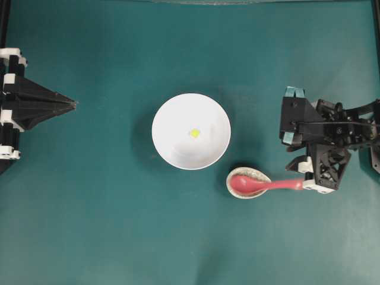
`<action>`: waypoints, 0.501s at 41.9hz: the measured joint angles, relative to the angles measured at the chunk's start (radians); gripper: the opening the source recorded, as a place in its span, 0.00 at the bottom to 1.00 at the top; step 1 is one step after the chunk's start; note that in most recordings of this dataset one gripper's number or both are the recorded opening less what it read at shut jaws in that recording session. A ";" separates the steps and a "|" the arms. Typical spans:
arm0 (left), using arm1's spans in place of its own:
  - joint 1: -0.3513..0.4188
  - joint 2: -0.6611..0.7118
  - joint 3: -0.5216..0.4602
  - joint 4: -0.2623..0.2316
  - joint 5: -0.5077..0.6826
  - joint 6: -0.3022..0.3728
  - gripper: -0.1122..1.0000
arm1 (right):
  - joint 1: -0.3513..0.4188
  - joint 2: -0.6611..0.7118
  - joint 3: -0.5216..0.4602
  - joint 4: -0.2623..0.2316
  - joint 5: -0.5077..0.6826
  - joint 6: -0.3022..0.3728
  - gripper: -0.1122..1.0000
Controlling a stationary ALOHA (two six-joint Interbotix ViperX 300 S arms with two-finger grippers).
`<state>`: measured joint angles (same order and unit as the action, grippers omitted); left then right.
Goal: Scoop the yellow hexagonal prism block from the bowl with a spoon using the right arm.
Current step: 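Open the right gripper to release the spoon and back away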
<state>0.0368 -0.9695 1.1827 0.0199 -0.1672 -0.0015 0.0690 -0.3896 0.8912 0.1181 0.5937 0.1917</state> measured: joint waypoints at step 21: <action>0.000 0.000 0.000 -0.002 -0.003 0.000 0.10 | 0.031 -0.061 0.069 -0.077 -0.245 0.002 0.59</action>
<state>0.0368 -0.9695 1.1827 0.0184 -0.1703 -0.0015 0.0997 -0.4510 0.9603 0.0414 0.3482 0.1933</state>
